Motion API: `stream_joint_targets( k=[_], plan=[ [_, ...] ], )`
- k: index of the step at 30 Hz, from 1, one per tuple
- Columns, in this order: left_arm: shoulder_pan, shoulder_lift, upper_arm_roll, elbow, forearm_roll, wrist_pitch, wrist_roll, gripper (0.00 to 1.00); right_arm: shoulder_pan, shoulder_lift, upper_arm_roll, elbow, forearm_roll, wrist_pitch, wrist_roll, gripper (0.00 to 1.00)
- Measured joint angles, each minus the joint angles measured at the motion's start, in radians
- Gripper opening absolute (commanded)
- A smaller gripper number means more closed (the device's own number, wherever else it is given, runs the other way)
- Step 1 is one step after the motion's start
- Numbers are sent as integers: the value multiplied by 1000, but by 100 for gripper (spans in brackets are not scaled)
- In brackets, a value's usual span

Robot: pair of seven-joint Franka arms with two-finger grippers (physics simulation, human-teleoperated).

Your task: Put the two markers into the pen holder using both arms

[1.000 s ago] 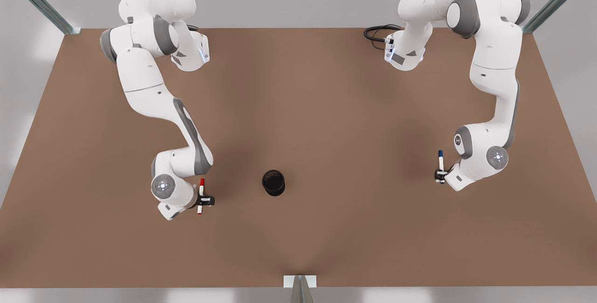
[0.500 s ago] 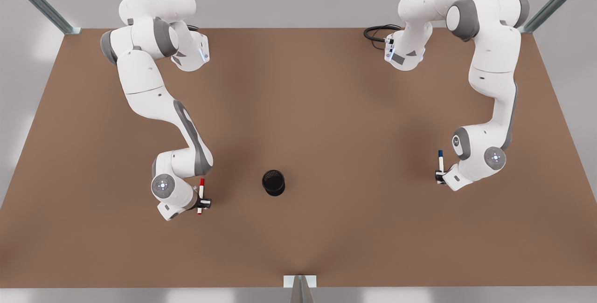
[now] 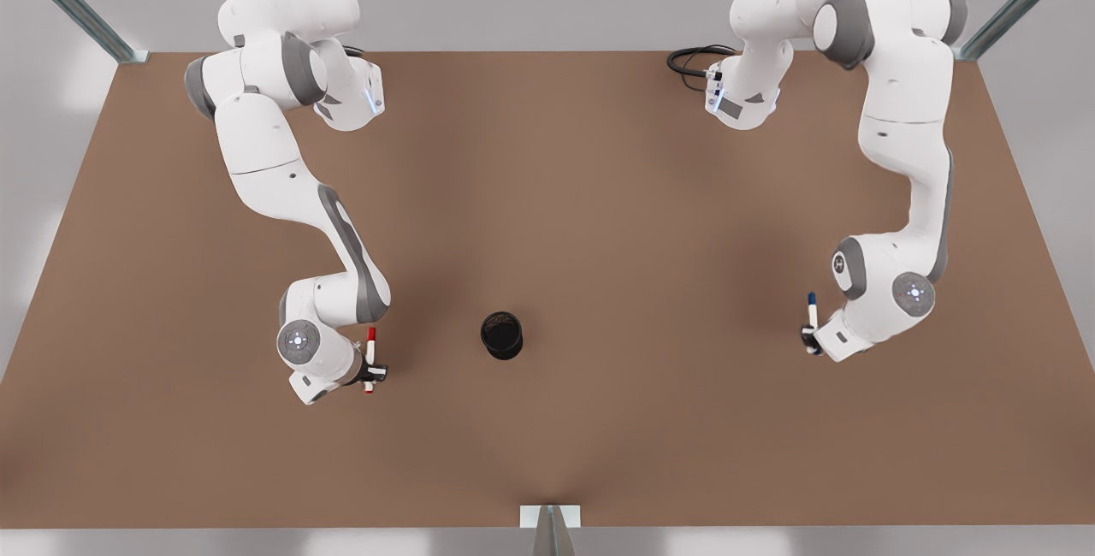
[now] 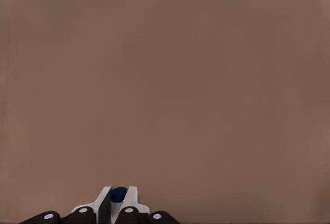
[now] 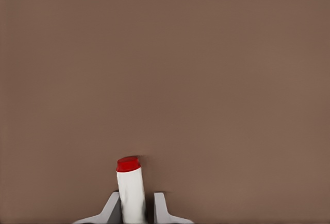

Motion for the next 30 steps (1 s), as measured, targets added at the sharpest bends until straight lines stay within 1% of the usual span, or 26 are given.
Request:
stream_joint_targets(
  k=[2, 4, 6, 8, 9, 11, 16, 21, 25, 30],
  plan=[
    [-45, -2, -11, 132, -15, -76, -28, 21, 0, 0, 0, 0, 1, 0, -2, 25],
    [-105, -9, -40, 285, -72, -169, -76, 21, 0, 0, 0, 0, 1, 0, -4, 25],
    [-140, -10, -126, 388, -116, -242, -140, 21, 1, 0, 0, 1, 2, 0, -7, 23],
    [-152, -1, -235, 444, -142, -274, -213, 21, 4, 0, 0, 2, 8, -1, -14, 22],
    [-168, 9, -271, 453, -153, -267, -252, 21, 5, -1, 0, 3, 7, -1, -15, 22],
    [-231, 28, -299, 461, -187, -225, -330, 21, 7, -1, 0, 3, 6, -2, -17, 21],
    [-394, 95, -307, 487, -223, -59, -524, 21, 15, -19, 2, 6, 5, -3, -20, 21],
    [-463, 138, -302, 508, -229, 77, -688, 21, 18, -58, 6, 34, 2, -28, -23, 21],
    [-473, 123, -298, 486, -228, 76, -789, 21, 19, -150, 27, 44, 1, -79, -24, 21],
    [-526, 157, -291, 472, -229, 61, -888, 21, 19, -271, 83, 43, 0, -161, -17, 21]
  ],
)
